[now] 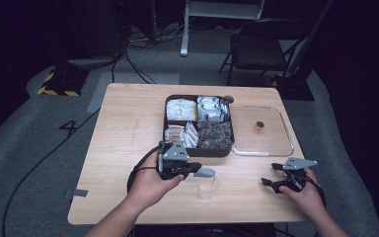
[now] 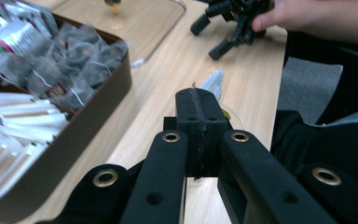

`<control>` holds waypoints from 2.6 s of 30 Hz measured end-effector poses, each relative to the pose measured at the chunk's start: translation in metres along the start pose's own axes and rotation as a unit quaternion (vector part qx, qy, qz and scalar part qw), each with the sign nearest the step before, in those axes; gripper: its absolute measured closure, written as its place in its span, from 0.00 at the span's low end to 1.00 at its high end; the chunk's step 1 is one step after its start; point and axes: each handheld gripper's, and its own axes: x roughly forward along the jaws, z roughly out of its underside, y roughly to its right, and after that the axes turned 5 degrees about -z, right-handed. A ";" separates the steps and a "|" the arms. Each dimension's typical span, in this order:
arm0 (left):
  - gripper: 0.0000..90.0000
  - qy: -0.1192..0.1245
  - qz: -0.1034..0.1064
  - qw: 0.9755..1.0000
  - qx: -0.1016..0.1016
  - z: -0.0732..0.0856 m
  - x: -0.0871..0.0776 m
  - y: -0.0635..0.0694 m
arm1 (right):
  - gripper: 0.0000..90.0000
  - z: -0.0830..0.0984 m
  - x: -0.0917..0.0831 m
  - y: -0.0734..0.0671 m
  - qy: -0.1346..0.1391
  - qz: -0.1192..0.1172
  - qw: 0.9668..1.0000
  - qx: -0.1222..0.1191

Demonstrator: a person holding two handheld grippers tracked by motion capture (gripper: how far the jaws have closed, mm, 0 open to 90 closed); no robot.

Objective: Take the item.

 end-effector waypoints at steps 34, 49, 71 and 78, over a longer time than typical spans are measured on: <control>0.64 -0.009 0.015 0.999 0.045 -0.009 0.032 0.006 | 0.21 0.000 0.000 0.000 0.000 0.000 1.000 0.000; 0.41 0.010 -0.085 0.996 -0.006 0.018 -0.018 -0.027 | 0.21 0.000 0.000 0.000 0.000 0.001 1.000 -0.001; 0.33 -0.018 -0.153 0.986 -0.062 0.090 -0.055 -0.075 | 0.21 0.000 0.000 0.000 0.000 0.000 1.000 0.000; 0.32 -0.030 -0.172 0.981 -0.087 0.114 -0.057 -0.088 | 0.21 0.000 0.000 0.000 0.000 0.000 1.000 0.000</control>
